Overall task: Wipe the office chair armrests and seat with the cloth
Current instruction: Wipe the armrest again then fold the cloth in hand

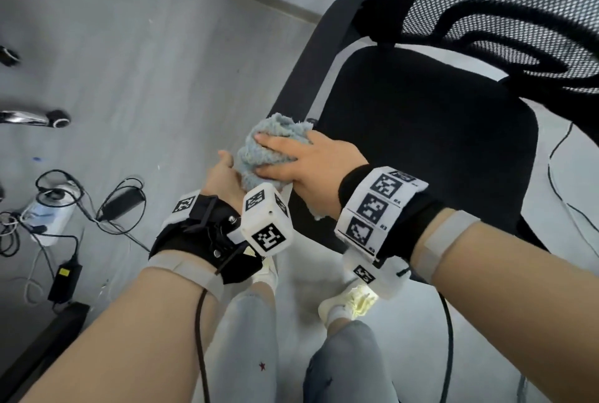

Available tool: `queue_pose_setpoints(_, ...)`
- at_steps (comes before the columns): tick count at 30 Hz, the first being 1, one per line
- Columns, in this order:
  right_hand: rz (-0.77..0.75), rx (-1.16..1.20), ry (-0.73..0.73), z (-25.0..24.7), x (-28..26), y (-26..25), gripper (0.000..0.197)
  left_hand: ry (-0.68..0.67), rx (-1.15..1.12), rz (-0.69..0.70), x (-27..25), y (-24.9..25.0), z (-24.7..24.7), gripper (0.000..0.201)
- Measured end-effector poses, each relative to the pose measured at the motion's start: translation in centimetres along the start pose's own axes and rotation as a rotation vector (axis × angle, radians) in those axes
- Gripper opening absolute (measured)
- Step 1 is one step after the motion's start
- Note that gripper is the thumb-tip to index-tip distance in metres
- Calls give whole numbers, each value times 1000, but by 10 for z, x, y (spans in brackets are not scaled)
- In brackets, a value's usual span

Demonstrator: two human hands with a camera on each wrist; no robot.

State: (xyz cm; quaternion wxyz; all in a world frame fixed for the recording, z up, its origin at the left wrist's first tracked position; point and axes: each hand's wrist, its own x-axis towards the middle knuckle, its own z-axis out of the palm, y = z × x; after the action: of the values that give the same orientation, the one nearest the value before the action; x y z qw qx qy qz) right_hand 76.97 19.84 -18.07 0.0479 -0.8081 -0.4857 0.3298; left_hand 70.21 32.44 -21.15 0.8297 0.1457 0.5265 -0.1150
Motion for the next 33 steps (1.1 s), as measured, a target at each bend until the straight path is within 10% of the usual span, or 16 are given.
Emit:
queue_pose_setpoints(8, 243, 537, 364, 2, -90, 64, 45, 236, -100, 102, 1, -73, 26, 73)
queue_pose_setpoints(23, 699, 691, 942, 85, -360, 210, 50, -314, 937, -94, 29, -339, 223, 62)
queue_pose_setpoints(33, 819, 507, 539, 126, -389, 228, 50, -381, 750, -378, 30, -411, 254, 79)
